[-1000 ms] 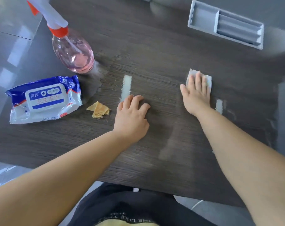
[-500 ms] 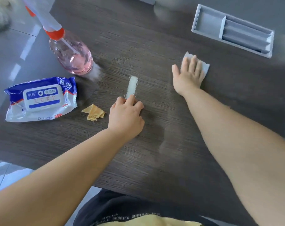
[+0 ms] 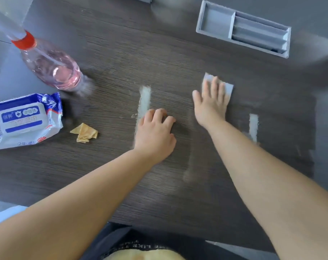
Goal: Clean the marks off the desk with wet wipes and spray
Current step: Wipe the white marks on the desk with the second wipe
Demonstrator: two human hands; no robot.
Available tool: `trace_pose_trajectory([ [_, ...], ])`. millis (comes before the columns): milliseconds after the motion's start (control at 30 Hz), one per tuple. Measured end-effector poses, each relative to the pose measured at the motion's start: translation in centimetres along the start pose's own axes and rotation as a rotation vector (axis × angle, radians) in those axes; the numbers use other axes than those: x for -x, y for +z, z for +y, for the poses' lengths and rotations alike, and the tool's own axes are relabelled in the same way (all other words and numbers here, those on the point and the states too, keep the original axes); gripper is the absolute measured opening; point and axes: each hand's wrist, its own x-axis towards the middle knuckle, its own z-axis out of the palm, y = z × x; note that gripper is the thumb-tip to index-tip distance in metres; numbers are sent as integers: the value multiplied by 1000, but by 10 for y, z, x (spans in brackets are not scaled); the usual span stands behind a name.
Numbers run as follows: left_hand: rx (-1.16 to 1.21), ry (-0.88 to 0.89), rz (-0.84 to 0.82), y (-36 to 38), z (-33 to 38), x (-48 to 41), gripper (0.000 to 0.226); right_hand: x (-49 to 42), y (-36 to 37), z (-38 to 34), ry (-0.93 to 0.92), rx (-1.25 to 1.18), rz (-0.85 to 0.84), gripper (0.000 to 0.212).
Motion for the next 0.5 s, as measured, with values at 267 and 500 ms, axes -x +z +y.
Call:
trace_pose_trajectory([
  [267,2,180,70,21,36,4,34,54,-5,130,-51,99,-32,57],
  [500,40,142,14,31,76,9,39,70,15,71,-160,19,-5,60],
])
